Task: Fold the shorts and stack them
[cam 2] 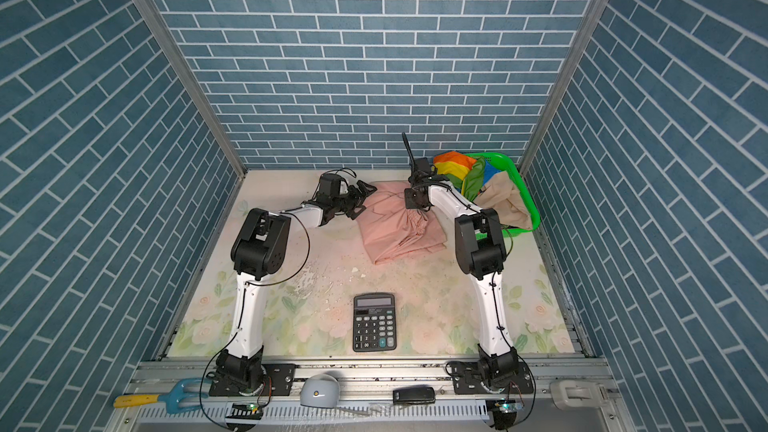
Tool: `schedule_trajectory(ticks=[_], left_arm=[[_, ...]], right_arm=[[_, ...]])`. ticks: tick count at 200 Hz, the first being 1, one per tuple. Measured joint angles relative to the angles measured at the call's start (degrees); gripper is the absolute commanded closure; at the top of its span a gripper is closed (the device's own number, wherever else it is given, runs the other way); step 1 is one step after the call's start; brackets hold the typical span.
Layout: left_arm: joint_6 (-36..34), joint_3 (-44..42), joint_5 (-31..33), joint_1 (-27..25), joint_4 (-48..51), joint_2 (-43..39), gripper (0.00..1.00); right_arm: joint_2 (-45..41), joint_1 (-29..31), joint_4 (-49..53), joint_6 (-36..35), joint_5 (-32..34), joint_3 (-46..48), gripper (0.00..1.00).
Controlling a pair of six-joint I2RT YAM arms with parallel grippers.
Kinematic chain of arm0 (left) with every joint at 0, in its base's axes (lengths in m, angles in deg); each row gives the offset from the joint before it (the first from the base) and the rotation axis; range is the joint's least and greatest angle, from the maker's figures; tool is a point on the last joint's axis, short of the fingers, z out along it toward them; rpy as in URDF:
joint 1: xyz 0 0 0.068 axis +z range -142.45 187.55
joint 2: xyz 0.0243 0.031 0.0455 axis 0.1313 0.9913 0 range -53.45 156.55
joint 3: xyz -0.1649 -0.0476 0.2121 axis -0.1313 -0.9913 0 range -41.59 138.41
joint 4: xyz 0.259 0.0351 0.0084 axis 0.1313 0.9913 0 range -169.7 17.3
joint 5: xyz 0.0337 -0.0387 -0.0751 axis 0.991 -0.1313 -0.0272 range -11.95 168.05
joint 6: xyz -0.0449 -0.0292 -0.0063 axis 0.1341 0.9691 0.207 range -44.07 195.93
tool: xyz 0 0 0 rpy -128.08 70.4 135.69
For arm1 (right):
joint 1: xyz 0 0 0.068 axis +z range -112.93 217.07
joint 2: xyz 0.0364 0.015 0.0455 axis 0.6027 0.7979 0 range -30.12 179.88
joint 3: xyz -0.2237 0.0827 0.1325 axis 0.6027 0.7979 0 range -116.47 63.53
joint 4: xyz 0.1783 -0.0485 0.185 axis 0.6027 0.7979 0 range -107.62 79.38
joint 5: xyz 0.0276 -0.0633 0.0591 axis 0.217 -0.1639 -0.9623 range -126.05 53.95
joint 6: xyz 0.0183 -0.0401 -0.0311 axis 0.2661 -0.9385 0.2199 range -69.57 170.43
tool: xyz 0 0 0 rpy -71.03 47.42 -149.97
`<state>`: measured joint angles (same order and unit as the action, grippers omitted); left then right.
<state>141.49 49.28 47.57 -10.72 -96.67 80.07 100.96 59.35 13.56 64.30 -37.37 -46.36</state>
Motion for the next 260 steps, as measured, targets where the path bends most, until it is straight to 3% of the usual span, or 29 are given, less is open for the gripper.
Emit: schedule_trajectory(ticks=[64, 119, 155, 180, 213, 260], left_arm=[[-2.58, 4.94, -0.20, 0.72, 3.06, 0.96, 0.00], [-6.56, 5.07, -0.02, -2.54, 7.34, -5.64, 0.01], [-5.66, -0.44, -1.62, -6.88, 3.28, -9.31, 0.00], [-4.46, -5.88, -1.97, -8.28, 1.66, -9.25, 0.00], [-3.28, -10.19, -1.88, -8.46, 0.76, -9.01, 0.00], [-3.26, -13.99, -1.73, -8.76, -1.86, -9.01, 0.00]], right_arm=[[-3.96, -2.47, -0.79, 0.00, -2.99, 3.28, 1.00], [-4.59, -3.43, -1.14, -0.28, -1.11, 4.17, 0.65], [-6.19, -3.52, -1.33, -1.57, 2.08, 8.50, 0.51], [-12.07, -3.26, -2.38, -1.57, 3.13, 16.17, 0.39], [-18.56, -2.78, -5.07, -1.25, 4.13, 23.67, 0.31], [-16.81, -2.71, -8.33, -0.81, 4.59, 28.41, 0.31]])
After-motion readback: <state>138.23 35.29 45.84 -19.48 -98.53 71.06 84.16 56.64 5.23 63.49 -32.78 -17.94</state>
